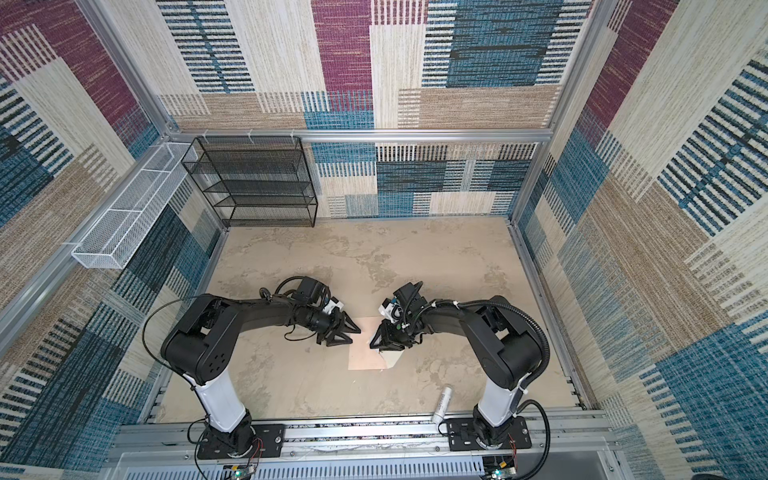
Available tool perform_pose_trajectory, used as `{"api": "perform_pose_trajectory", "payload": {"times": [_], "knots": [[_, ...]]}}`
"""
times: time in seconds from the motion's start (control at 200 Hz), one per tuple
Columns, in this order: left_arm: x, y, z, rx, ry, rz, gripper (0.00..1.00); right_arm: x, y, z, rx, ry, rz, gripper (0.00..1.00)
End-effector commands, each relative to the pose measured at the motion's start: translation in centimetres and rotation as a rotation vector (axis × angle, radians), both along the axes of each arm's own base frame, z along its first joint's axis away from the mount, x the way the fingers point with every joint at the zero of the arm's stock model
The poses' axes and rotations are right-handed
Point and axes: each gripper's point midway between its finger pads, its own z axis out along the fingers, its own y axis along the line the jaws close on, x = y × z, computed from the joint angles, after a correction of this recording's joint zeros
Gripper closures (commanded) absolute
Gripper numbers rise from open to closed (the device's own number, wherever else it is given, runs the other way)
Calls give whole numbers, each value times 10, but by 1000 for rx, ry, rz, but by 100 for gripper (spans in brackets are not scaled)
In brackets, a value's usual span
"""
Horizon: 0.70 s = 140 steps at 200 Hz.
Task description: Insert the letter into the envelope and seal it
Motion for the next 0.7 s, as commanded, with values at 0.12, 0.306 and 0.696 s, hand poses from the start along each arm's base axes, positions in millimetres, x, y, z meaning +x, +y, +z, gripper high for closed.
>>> {"api": "perform_pose_trajectory", "payload": {"times": [0.12,0.306,0.696], "knots": [[3,11,-17,100,-30,9,48,10,3,-1,-11,-23,-5,62],[4,11,-15,101,-35,1,48,14,-2,2,-62,-54,-2,56],[8,9,-10,97,-43,-10,48,21,-20,18,-155,-122,-30,45]]}}
